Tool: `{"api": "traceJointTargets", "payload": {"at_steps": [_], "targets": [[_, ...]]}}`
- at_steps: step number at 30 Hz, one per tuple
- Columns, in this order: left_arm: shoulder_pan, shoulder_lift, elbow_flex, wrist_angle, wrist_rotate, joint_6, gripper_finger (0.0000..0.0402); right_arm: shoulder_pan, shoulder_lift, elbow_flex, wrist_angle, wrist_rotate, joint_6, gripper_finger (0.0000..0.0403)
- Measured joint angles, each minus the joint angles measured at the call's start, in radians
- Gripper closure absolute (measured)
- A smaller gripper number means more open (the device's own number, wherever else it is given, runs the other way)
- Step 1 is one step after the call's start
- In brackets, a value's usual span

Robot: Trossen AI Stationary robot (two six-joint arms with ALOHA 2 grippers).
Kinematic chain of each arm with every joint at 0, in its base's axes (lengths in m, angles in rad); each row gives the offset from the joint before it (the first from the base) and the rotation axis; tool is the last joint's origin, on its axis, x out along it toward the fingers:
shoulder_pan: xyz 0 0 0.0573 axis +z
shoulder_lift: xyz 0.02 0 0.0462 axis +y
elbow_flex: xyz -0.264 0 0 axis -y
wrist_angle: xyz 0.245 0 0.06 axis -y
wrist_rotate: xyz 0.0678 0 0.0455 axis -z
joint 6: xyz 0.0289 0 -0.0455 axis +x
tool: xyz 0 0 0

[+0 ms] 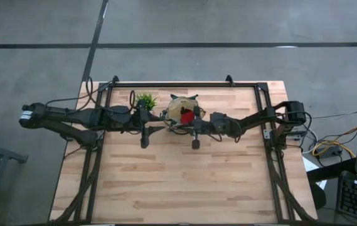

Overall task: Pick & Place Garden tools in Gardening bag
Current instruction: Put the brown trowel into the white gardening bag

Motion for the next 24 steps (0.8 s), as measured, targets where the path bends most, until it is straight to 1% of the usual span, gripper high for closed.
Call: {"api": "traceJointTargets", "payload": {"at_steps": [10,15,19,24], "targets": [[0.0,0.0,0.0,-0.001,0.0,-0.003,0.0252,0.001,-0.008,-0.042,-0.003,0.005,0.014,0.0395],[0.0,0.0,0.0,-0.002,0.0,-0.003,0.0252,0.001,-0.012,-0.045,-0.067,0.048,0.013,0.0394],[0.0,0.0,0.0,-0.003,0.0,-0.004,0.0252,0.003,-0.018,-0.043,-0.089,0.052,0.024,0.0394],[0.0,0.0,0.0,-0.003,0.0,-0.009,0.0252,0.003,-0.053,-0.037,-0.157,0.052,0.045,0.0394]]}}
